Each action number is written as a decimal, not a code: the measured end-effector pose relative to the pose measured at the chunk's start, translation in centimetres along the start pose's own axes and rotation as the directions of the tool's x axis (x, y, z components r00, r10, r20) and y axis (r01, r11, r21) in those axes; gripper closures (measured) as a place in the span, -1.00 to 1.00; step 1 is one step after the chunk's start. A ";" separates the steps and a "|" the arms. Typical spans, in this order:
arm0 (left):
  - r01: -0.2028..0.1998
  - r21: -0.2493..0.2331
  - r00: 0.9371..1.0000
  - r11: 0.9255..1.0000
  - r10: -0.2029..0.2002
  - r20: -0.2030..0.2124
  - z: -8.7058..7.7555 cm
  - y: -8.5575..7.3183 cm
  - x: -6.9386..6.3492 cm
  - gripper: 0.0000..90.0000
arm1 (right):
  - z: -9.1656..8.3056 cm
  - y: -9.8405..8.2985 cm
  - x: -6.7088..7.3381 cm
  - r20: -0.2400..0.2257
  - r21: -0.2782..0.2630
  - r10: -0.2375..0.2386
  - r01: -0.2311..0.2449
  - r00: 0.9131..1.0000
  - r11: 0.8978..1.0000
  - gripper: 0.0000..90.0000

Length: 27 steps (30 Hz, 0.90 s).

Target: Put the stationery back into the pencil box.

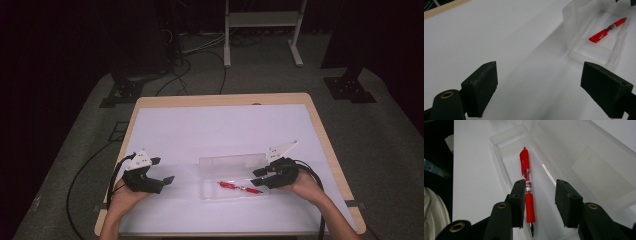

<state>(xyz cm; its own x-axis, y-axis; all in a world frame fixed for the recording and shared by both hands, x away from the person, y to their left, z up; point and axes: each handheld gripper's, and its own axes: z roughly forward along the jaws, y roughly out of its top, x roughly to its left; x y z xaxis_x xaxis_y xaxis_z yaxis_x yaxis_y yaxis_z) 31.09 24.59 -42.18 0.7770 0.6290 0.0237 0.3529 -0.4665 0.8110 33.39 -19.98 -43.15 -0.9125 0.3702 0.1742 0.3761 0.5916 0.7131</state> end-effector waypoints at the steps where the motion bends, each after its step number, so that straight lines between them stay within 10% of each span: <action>1: 0.000 0.000 1.000 1.000 0.000 0.000 0.0 0.0 0.0 -0.70 | -0.1 0.0 0.0 0.001 -0.002 0.003 -0.003 1.000 1.000 0.31; 27: 0.003 -0.001 1.000 1.000 -0.003 0.005 0.1 0.0 -0.1 -0.70 | -2.6 -1.8 -0.5 0.052 -0.026 0.044 -0.042 0.998 0.999 0.20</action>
<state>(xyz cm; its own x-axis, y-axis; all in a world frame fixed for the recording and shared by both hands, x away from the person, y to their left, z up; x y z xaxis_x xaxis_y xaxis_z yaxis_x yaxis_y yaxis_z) 31.09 24.47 -42.21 0.7786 0.6272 0.0185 0.3545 -0.4639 0.8119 32.82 -23.05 -42.76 -0.8855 0.4327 0.1694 0.4101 0.5565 0.7226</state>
